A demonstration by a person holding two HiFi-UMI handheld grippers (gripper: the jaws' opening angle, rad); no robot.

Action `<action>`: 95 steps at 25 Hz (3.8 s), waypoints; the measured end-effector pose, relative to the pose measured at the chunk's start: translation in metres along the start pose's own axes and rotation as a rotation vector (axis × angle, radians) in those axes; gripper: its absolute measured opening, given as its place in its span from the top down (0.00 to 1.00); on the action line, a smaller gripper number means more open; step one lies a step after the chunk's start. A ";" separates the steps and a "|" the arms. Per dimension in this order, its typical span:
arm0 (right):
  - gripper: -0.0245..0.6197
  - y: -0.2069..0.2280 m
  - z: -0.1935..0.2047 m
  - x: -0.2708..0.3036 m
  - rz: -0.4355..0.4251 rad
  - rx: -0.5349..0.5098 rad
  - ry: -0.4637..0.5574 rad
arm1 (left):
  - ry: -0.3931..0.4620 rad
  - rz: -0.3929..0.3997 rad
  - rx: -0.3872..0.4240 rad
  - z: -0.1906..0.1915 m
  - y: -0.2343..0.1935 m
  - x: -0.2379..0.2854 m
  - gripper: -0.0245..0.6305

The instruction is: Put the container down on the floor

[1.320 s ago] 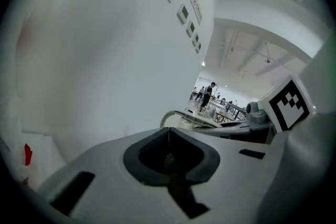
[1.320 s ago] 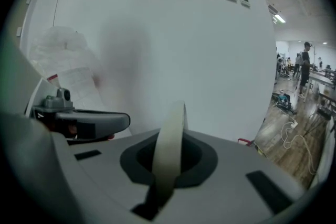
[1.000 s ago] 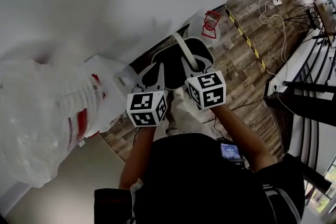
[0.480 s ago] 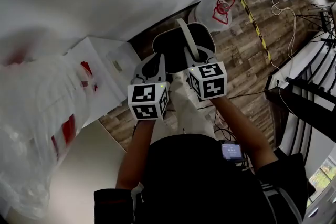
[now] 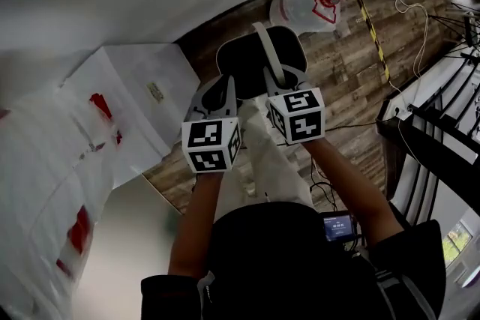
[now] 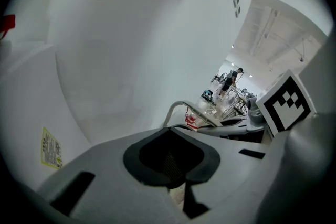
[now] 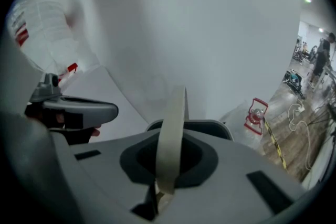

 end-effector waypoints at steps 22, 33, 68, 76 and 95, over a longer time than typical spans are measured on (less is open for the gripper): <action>0.91 0.008 0.095 0.107 -0.021 -0.041 -0.199 | -0.169 0.024 -0.161 0.109 -0.048 0.076 0.93; 0.91 0.020 0.119 0.165 -0.001 -0.014 -0.225 | -0.212 0.007 -0.195 0.154 -0.088 0.116 0.93; 0.91 0.058 0.131 0.339 -0.038 -0.064 -0.093 | -0.170 -0.062 -0.275 0.245 -0.162 0.245 0.93; 0.91 0.058 0.127 0.372 -0.033 -0.085 -0.069 | -0.152 -0.085 -0.294 0.255 -0.180 0.265 0.93; 0.91 0.028 0.139 0.427 -0.070 -0.147 -0.066 | -0.129 -0.139 -0.326 0.282 -0.218 0.270 0.93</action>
Point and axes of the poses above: the fingertips, and each gripper's own axes: x forward along the fingers, y to its right, z out of its underside, the point moved 2 cm from there along -x, backward along the fingers, and after that the axes turned 5 degrees about -z, right-handed, at the moved point
